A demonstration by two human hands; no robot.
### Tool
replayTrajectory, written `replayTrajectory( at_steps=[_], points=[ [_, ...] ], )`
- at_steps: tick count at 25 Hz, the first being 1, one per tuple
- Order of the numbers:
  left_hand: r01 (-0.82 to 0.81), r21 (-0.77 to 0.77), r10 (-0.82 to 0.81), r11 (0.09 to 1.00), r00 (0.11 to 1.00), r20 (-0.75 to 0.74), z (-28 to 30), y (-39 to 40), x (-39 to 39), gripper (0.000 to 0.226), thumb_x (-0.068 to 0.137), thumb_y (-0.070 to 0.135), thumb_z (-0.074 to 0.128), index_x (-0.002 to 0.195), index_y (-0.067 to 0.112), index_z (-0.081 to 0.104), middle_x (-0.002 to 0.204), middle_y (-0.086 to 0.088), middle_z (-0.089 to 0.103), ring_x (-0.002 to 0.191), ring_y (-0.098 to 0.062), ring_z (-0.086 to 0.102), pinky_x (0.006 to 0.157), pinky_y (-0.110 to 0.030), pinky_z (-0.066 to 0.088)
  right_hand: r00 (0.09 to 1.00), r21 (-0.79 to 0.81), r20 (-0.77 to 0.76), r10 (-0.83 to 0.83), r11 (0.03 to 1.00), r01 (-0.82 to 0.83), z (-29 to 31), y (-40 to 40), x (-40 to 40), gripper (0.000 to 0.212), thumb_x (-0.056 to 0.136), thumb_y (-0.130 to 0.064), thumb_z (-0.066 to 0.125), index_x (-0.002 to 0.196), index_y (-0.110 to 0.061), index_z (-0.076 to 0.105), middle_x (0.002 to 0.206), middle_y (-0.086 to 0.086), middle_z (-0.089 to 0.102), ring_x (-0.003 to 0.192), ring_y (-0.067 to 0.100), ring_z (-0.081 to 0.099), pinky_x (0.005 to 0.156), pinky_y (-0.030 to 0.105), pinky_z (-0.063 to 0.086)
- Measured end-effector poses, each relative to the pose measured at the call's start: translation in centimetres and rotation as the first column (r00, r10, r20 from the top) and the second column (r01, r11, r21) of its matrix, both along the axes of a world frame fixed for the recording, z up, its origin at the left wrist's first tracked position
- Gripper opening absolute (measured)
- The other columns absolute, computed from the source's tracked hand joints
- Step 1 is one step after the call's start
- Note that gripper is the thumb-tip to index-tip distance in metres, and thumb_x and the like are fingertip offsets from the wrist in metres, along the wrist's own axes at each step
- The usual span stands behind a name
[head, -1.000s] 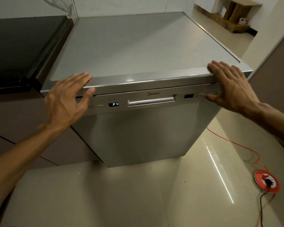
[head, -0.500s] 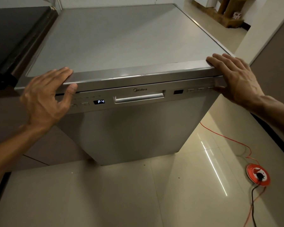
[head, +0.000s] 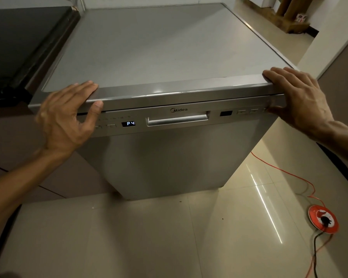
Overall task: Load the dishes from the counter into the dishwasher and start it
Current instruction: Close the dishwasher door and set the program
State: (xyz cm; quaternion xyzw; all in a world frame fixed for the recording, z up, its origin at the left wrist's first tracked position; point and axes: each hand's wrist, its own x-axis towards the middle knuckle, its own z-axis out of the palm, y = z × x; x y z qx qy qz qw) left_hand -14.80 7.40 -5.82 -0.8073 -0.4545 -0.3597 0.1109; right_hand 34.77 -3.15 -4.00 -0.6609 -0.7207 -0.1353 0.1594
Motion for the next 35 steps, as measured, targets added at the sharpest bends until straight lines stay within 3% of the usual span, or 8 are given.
replayTrajectory(
  at_steps=[6,11,13,16,18,21,24,35],
  points=[
    [-0.048,-0.110,0.040,0.993,0.996,-0.074,0.8,-0.4,-0.1,0.061,0.098,0.058,0.033,0.142,0.019,0.048,0.142,-0.004,0.053,0.135,-0.022,0.045,0.112,-0.042,0.034,0.998,-0.055,-0.023,-0.051,0.997,0.049,0.8,0.0,-1.5,0.089,0.069,-0.016,0.084,0.143,-0.015,0.035,0.147,0.013,0.042,0.136,0.037,0.034,0.116,0.053,0.020],
    [-0.135,-0.224,0.097,0.965,0.980,-0.173,1.5,-0.5,0.0,0.071,0.095,0.069,0.023,0.147,0.023,0.040,0.150,-0.001,0.045,0.140,-0.021,0.038,0.114,-0.046,0.031,0.996,-0.175,-0.052,-0.067,0.983,0.056,2.3,0.9,-3.8,0.063,0.074,-0.039,0.074,0.118,-0.011,0.038,0.116,0.015,0.049,0.108,0.036,0.049,0.110,0.062,0.026],
    [-0.173,-0.293,0.100,0.940,0.964,-0.248,2.6,-0.4,0.2,0.073,0.094,0.071,0.020,0.150,0.026,0.034,0.155,0.002,0.035,0.144,-0.020,0.031,0.114,-0.048,0.027,0.997,-0.227,-0.071,-0.040,0.974,0.023,2.7,1.8,-5.4,0.073,0.078,-0.055,0.063,0.129,-0.009,0.037,0.133,0.018,0.047,0.122,0.037,0.047,0.115,0.061,0.020],
    [-0.204,-0.456,0.051,0.866,0.944,-0.326,4.6,0.7,0.6,0.070,0.096,0.069,0.017,0.154,0.031,0.020,0.161,0.008,0.015,0.149,-0.017,0.017,0.114,-0.053,0.019,0.981,-0.265,-0.194,0.025,0.961,-0.076,3.4,3.6,-9.4,0.097,0.080,-0.075,0.043,0.153,-0.016,0.020,0.162,0.009,0.018,0.149,0.025,0.018,0.121,0.051,0.009],
    [-0.207,-0.536,0.013,0.818,0.939,-0.343,5.2,1.5,0.7,0.068,0.096,0.067,0.014,0.155,0.034,0.013,0.162,0.011,0.007,0.150,-0.015,0.009,0.116,-0.055,0.015,0.969,-0.300,-0.245,0.036,0.947,-0.112,3.7,4.9,-12.6,0.097,0.084,-0.081,0.027,0.157,-0.019,0.011,0.164,0.002,0.007,0.150,0.018,0.007,0.122,0.048,0.006],
    [-0.209,-0.565,-0.007,0.798,0.935,-0.355,4.8,2.0,0.7,0.067,0.097,0.065,0.010,0.155,0.033,0.005,0.162,0.011,-0.001,0.150,-0.012,0.001,0.120,-0.046,0.006,0.988,-0.359,-0.153,-0.023,0.933,-0.034,3.5,7.0,-16.2,0.083,0.092,-0.074,0.009,0.157,-0.021,0.010,0.164,-0.002,0.004,0.151,0.017,0.003,0.121,0.051,0.003],
    [-0.211,-0.568,0.002,0.796,0.938,-0.346,4.8,1.8,0.9,0.065,0.099,0.062,0.011,0.156,0.031,0.003,0.163,0.009,-0.003,0.150,-0.013,-0.002,0.120,-0.038,0.001,0.993,-0.371,-0.080,-0.085,0.928,0.050,3.1,7.8,-17.2,0.078,0.094,-0.070,0.007,0.157,-0.023,0.010,0.164,-0.004,0.003,0.151,0.018,0.002,0.120,0.053,0.002],
    [-0.244,-0.590,0.045,0.770,0.943,-0.331,4.4,1.9,1.3,0.069,0.101,0.059,0.017,0.156,0.021,0.001,0.164,0.001,-0.003,0.150,-0.016,-0.002,0.119,-0.037,0.001,0.991,-0.349,-0.074,-0.114,0.933,0.082,2.9,7.6,-17.4,0.075,0.096,-0.068,0.010,0.157,-0.024,0.011,0.164,-0.004,0.005,0.151,0.018,0.003,0.120,0.053,0.001]
  ],
)
